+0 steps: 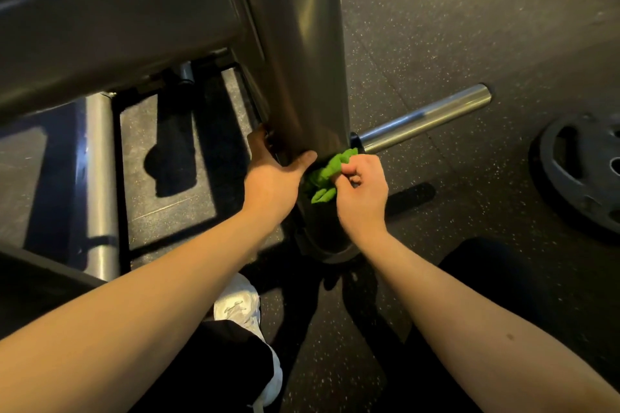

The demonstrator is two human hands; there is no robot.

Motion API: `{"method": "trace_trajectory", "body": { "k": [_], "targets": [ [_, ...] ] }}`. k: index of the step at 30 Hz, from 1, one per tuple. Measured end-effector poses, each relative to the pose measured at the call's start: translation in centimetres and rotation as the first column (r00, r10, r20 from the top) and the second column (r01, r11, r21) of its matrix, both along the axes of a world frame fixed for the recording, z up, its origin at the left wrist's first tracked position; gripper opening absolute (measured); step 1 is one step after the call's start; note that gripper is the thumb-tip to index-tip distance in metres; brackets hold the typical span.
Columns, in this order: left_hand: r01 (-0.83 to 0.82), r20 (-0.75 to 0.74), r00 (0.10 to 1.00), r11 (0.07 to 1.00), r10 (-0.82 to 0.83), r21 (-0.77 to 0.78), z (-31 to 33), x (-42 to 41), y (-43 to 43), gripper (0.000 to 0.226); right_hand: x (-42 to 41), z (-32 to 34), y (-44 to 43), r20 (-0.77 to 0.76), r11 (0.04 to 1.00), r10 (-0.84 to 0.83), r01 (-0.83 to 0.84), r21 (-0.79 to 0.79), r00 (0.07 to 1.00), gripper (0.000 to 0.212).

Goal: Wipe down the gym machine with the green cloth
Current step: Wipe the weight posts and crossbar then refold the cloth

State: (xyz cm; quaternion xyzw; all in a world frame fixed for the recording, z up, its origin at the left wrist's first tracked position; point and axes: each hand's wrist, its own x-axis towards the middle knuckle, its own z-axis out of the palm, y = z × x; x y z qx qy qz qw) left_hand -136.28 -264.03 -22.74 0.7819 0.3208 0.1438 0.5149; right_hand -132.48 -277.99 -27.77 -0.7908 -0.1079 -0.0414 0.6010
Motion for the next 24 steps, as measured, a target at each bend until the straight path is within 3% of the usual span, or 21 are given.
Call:
{"method": "trace_trajectory", "body": {
  "k": [2, 7, 9, 13, 15, 18, 21, 24],
  "targets": [
    [-0.009, -0.005, 1.0, 1.0, 0.009, 0.001, -0.1, 0.0, -0.1, 0.08, -0.7, -2.1, -0.4, -0.044, 0.999, 0.018, -0.02, -0.043, 0.999, 0.024],
    [-0.014, -0.035, 0.999, 1.0, 0.014, -0.013, 0.1, -0.1, -0.5, 0.078, -2.6, -6.7, -1.5, -0.378, 0.982, -0.054, -0.019, -0.188, 0.924, 0.026],
    [-0.021, -0.048, 0.999, 1.0, 0.022, 0.013, 0.2, -0.2, -0.6, 0.08, -2.1, -5.6, -1.2, -0.347, 0.988, -0.046, -0.009, -0.153, 0.937, 0.024],
    [-0.018, -0.069, 0.997, 0.995, 0.025, 0.101, 0.2, -0.3, -1.0, 0.082, -0.6, -2.0, -0.1, -0.066, 1.0, -0.018, 0.017, -0.024, 0.998, 0.025],
    [-0.023, -0.061, 0.998, 0.993, 0.03, 0.114, 0.2, -0.3, -1.1, 0.083, -0.6, -2.5, 0.0, -0.003, 1.0, -0.01, 0.01, 0.009, 1.0, 0.029],
    [-0.013, -0.068, 0.997, 0.995, 0.02, 0.104, 0.2, -0.3, -1.0, 0.084, -1.4, -5.7, -1.1, -0.172, 0.999, -0.034, 0.031, -0.016, 0.984, 0.04],
    [-0.007, -0.096, 0.995, 1.0, 0.006, -0.017, -0.1, -0.6, -1.2, 0.089, -2.0, -7.8, -2.1, -0.429, 0.989, -0.078, 0.014, -0.149, 0.9, 0.025],
    [-0.03, -0.15, 0.989, 0.991, 0.01, -0.134, -1.2, -0.6, -1.6, 0.109, -1.9, -6.9, -1.8, -0.408, 0.998, -0.067, 0.062, -0.025, 0.911, 0.02]
  ]
}}
